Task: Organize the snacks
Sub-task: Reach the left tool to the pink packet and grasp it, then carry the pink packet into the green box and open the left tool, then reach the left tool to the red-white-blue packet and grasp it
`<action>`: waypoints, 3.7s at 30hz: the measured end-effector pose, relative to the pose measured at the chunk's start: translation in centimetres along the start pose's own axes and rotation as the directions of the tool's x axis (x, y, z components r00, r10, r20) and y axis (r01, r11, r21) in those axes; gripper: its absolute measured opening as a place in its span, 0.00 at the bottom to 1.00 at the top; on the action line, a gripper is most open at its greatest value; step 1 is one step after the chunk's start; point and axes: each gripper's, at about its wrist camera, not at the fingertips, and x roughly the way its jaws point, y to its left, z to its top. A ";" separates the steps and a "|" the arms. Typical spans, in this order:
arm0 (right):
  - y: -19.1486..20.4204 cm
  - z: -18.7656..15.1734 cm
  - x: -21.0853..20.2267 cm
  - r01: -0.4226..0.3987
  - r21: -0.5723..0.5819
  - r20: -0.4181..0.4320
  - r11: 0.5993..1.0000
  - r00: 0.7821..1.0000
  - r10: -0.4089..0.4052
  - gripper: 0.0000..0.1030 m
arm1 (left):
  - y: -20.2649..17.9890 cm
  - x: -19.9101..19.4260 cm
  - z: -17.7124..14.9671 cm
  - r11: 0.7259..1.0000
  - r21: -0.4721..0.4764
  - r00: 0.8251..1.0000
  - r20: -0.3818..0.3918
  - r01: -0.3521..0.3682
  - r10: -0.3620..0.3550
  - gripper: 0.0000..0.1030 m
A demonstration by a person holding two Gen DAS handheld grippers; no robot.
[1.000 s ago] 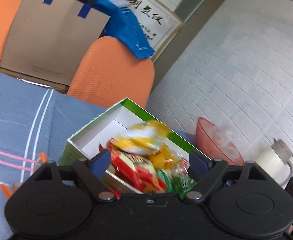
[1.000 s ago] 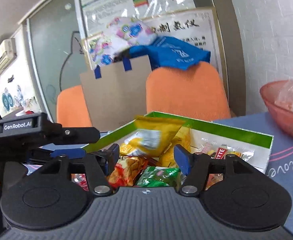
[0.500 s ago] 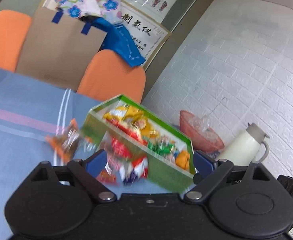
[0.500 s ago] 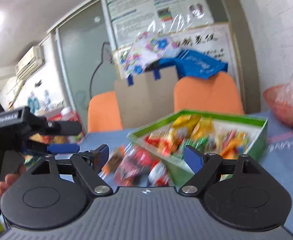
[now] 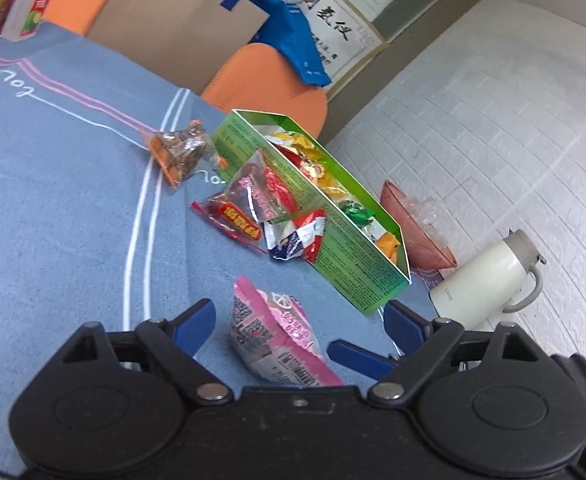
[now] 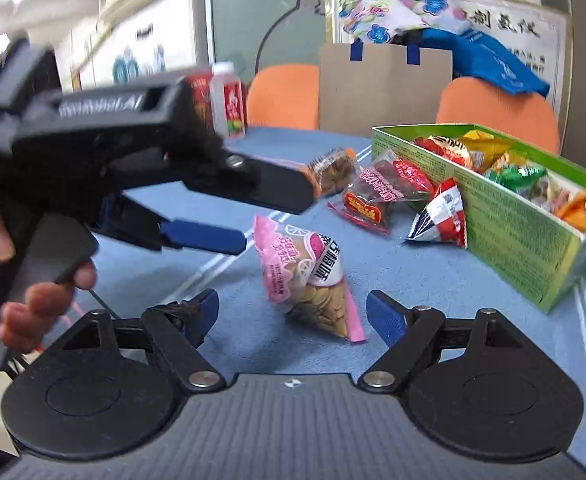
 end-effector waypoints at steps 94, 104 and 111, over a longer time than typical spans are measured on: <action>-8.2 -0.7 -3.9 0.190 0.215 0.157 0.958 0.961 -0.227 1.00 | -2.9 14.3 2.8 0.958 0.285 0.996 -0.084 0.041 -0.017 0.63; -8.0 -1.5 -2.4 0.178 0.176 0.058 0.968 0.980 -0.191 1.00 | -2.6 10.7 1.7 0.976 0.190 0.994 -0.045 0.104 -0.097 1.00; -9.4 0.2 1.5 0.175 0.254 -0.027 0.951 0.984 -0.174 1.00 | -3.9 14.4 3.4 0.964 0.247 0.992 -0.103 0.095 -0.072 1.00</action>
